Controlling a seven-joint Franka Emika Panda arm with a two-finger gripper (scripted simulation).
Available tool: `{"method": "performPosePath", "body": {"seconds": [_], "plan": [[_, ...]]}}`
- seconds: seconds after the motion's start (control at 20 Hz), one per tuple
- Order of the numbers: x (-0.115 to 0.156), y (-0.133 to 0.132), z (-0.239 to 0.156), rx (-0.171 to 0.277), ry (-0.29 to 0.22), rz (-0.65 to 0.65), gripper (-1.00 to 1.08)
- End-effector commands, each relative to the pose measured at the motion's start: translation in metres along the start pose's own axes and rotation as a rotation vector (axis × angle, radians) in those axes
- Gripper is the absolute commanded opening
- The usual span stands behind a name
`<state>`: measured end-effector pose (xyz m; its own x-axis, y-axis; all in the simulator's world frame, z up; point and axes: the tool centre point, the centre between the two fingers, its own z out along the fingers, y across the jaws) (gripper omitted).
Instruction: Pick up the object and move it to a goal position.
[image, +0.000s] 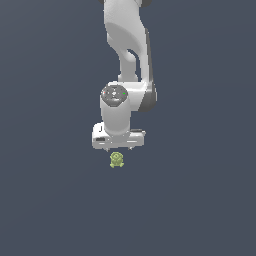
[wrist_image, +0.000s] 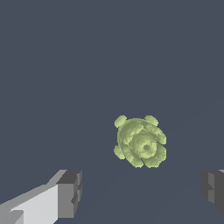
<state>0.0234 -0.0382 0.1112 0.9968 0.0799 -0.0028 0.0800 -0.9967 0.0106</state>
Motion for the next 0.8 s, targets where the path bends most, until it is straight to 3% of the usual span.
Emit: {"method": "performPosePath", "body": {"seconds": [0.0, 0.75], "plan": [[0.005, 0.008, 0.009, 0.005, 0.002, 0.003, 1.00], [0.008, 0.016, 0.039, 0.010, 0.001, 0.007, 1.00]]}}
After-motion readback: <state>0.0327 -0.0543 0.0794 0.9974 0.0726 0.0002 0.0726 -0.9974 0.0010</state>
